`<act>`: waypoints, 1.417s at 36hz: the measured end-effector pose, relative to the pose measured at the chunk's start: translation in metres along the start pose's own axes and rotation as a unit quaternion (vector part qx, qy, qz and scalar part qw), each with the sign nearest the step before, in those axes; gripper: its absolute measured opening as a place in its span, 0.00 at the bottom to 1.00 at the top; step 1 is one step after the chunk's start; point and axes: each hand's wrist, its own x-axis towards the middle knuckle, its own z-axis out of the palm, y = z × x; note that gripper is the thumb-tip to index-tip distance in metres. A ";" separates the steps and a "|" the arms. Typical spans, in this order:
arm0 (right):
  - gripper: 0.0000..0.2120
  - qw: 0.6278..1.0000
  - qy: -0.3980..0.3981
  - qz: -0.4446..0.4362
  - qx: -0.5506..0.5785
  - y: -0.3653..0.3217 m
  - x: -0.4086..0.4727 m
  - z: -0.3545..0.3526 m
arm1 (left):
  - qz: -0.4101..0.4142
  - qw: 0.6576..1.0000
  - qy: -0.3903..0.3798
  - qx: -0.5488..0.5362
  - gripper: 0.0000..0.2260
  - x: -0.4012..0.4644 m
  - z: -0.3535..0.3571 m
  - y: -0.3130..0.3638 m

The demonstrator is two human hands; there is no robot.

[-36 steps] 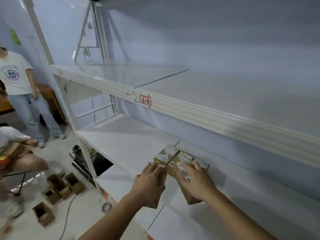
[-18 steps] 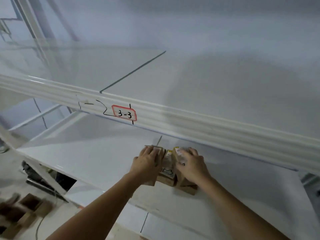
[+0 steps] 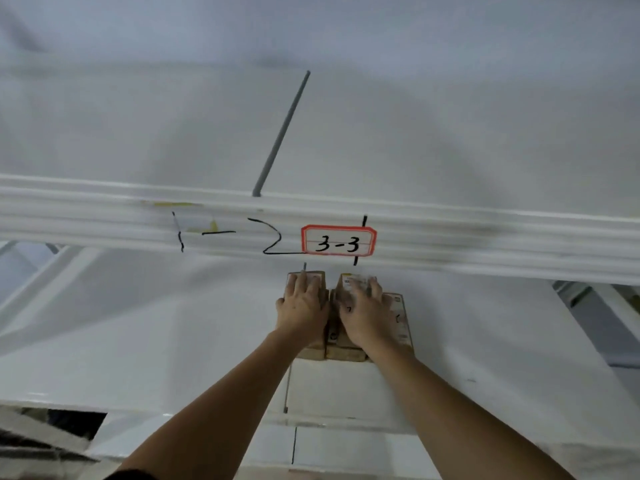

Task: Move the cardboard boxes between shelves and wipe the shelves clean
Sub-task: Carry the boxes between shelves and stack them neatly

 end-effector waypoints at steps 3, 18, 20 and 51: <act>0.28 1.000 0.003 0.001 -0.012 -0.001 -0.002 0.007 | 0.017 1.000 -0.020 0.010 0.24 0.003 0.001 -0.003; 0.28 0.999 0.028 -0.001 0.018 -0.003 -0.006 0.003 | 0.029 0.996 -0.069 -0.053 0.21 0.010 -0.011 -0.001; 0.28 0.999 0.032 -0.002 0.025 -0.002 -0.009 -0.001 | 0.037 0.996 -0.063 -0.057 0.19 0.008 -0.011 -0.005; 0.32 0.995 0.051 0.081 -0.009 0.257 -0.268 -0.211 | 0.402 0.899 -0.118 0.128 0.31 -0.152 0.025 0.268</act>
